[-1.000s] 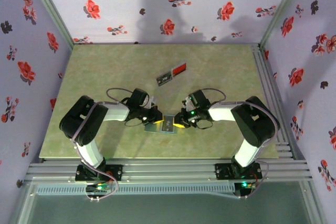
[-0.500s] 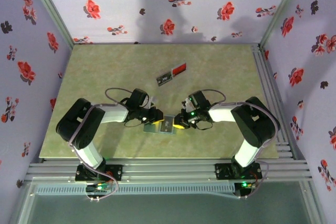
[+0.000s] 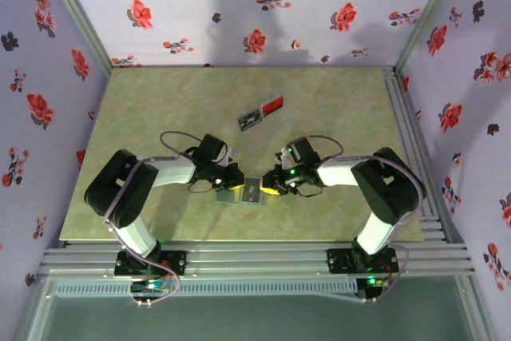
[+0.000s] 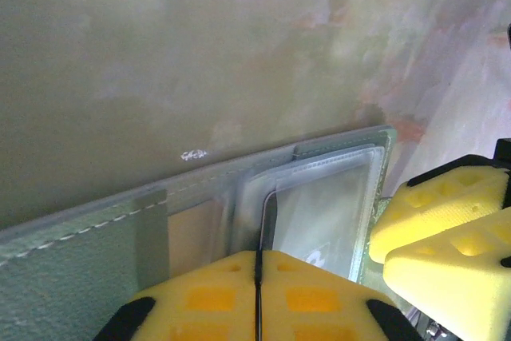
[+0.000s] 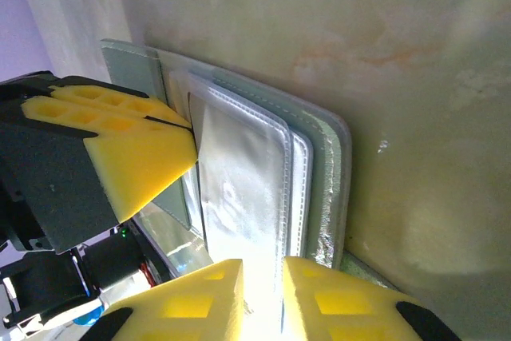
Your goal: Put the credit cards into the card holder
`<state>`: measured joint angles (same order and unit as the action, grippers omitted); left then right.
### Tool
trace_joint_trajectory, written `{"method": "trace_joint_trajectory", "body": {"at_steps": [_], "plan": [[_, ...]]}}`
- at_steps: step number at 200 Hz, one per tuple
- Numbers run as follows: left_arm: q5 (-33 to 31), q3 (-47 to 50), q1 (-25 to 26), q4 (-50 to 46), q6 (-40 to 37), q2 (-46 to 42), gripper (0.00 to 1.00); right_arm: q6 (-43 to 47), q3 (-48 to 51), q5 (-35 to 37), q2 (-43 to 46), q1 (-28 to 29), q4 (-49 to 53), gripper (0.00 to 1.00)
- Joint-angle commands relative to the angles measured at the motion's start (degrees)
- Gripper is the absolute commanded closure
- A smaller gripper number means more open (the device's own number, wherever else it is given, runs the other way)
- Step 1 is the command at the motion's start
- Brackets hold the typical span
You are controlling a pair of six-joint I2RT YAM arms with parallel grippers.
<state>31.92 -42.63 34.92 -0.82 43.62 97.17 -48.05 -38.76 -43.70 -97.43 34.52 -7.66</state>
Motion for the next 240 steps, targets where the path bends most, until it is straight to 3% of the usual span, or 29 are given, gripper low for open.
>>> {"method": "trace_joint_trajectory", "body": {"at_steps": [1, 35, 169, 240], "plan": [[-2.83, 0.0, 0.06, -3.94, -1.75, 1.18, 0.94, -0.22, 0.54, -0.07, 1.32, 0.34, 0.6, 0.78], [-2.2, 0.6, 0.11, -2.35, -2.0, 1.79, 1.0, -0.02, 0.32, -0.32, -0.22, 0.35, 1.24, 0.73], [2.0, 5.42, -0.38, 7.96, -0.21, 5.73, 1.0, 1.57, -2.85, 1.78, -3.24, 2.69, 5.43, 0.75], [2.18, 5.37, -0.6, 7.76, 0.0, 4.33, 0.96, 0.94, -3.84, 1.01, -2.16, 3.23, 5.09, 0.75]]}}
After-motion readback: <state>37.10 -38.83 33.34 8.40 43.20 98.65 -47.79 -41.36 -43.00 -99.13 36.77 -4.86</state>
